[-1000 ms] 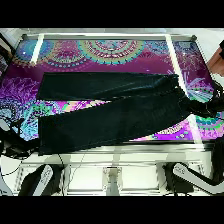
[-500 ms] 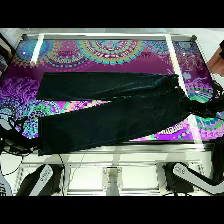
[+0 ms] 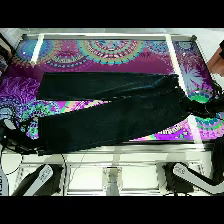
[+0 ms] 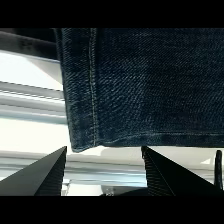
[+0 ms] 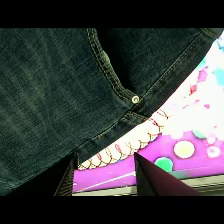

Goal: Fold the clothes and pants, and hang the long-sleeved shirts on hangers.

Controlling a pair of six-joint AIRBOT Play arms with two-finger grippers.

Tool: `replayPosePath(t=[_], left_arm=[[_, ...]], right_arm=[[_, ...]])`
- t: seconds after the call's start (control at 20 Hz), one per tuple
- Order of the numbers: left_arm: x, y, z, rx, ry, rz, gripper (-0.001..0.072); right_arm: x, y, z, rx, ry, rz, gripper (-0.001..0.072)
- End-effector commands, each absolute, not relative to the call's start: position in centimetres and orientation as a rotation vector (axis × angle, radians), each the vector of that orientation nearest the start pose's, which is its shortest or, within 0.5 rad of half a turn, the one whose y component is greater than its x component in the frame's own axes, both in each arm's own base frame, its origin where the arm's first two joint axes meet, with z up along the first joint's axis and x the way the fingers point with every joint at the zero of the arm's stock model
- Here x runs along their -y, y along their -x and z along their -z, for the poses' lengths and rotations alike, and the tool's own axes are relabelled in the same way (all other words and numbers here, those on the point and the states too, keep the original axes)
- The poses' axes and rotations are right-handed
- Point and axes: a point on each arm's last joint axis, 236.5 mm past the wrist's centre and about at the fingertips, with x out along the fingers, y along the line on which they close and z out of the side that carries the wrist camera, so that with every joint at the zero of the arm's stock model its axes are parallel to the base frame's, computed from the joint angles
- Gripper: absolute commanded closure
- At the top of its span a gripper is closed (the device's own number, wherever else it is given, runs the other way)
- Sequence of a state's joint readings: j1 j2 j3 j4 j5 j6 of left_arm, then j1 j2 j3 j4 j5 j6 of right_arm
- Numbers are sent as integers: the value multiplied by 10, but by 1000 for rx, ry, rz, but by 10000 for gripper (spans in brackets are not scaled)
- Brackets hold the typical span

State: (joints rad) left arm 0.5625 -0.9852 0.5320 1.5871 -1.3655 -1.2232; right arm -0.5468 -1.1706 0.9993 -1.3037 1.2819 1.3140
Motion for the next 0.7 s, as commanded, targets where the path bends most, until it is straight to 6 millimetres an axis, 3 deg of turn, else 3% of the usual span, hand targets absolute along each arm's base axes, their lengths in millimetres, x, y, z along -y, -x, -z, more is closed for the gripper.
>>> replayPosePath(t=[0.0, 0.15, 0.4, 0.45, 0.5, 0.55, 0.65], left_arm=[[-80, -124, 96, -1797, 260, -84, 165], [-81, -126, 98, -1788, 258, -90, 233], [-74, -125, 106, -1779, 285, -84, 234], [-72, -126, 106, -1774, 296, -79, 273], [-71, -127, 106, -1771, 301, -77, 389], [-69, -128, 106, -1767, 308, -73, 438], [-67, -130, 105, -1757, 317, -70, 635]], right_arm=[[109, -296, 6, -1345, -416, 114, 303], [108, -294, 7, -1351, -418, 111, 303], [106, -290, 7, -1370, -424, 103, 303], [105, -290, 7, -1371, -425, 102, 303], [105, -290, 7, -1372, -426, 101, 303], [105, -290, 7, -1373, -426, 101, 303], [105, -289, 7, -1374, -427, 100, 303]])
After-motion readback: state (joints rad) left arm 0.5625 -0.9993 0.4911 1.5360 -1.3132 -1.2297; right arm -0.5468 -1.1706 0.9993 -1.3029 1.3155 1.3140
